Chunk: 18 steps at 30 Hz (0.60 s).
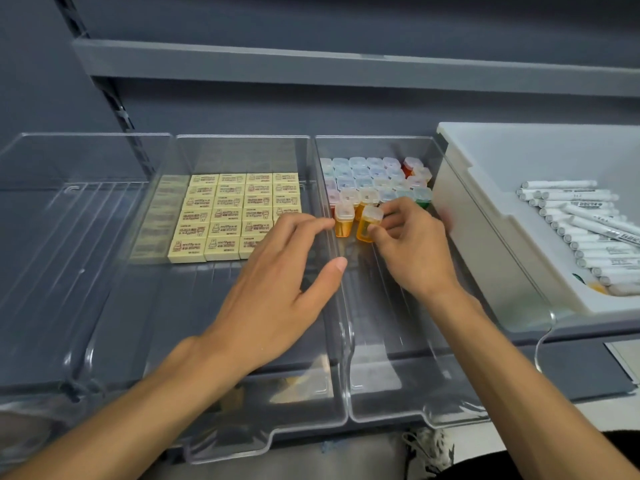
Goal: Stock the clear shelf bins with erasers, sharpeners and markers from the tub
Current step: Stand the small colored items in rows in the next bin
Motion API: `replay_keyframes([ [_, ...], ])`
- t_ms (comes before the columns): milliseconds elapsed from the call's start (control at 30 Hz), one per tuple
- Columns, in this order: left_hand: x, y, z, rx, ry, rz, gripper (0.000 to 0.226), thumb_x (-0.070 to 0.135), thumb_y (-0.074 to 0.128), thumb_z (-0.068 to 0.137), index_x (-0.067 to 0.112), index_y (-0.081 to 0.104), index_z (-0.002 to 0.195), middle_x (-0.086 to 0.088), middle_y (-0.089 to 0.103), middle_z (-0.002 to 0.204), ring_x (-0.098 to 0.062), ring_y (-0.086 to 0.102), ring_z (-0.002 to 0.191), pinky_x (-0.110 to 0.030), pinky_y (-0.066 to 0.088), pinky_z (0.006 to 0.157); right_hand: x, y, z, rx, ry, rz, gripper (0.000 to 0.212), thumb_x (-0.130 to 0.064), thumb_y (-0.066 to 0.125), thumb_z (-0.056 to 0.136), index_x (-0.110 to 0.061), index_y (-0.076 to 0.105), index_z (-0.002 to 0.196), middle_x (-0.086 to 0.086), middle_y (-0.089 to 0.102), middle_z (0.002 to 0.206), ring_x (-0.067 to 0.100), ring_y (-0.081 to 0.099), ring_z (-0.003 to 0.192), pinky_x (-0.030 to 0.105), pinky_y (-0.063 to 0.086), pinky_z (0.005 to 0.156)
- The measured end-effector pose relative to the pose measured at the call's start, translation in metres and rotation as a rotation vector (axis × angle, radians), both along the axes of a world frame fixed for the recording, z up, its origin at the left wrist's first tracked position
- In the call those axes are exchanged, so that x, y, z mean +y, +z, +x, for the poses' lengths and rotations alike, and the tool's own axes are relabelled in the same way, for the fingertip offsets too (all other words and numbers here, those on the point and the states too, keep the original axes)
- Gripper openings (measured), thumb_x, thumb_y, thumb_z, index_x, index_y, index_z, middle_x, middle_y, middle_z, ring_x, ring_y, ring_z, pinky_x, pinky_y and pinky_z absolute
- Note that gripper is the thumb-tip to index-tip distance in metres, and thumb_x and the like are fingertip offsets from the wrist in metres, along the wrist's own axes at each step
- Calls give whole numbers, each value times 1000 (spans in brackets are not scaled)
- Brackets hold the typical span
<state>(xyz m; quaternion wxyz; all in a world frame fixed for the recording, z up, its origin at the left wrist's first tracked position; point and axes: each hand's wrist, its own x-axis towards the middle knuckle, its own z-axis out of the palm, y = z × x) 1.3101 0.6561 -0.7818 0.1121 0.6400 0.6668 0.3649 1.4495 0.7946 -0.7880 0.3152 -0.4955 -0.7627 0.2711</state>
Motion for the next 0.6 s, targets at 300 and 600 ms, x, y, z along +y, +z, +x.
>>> replay_keyframes([
  [300,4,-3,1,-82,-14,14,56,59,37,88,33,42,137,22,37,126,6,42,118,-11,39,91,0,-11,-15,133,37,-10,20,-14,70,87,-17,55,100,-8,65,84,5,65,78,30,56,78],
  [600,7,-7,1,-126,-21,24,53,56,41,88,31,45,135,20,39,122,4,44,118,-4,32,94,0,-15,-21,73,12,47,17,-18,73,84,-19,57,92,-8,64,80,7,64,73,37,57,75],
])
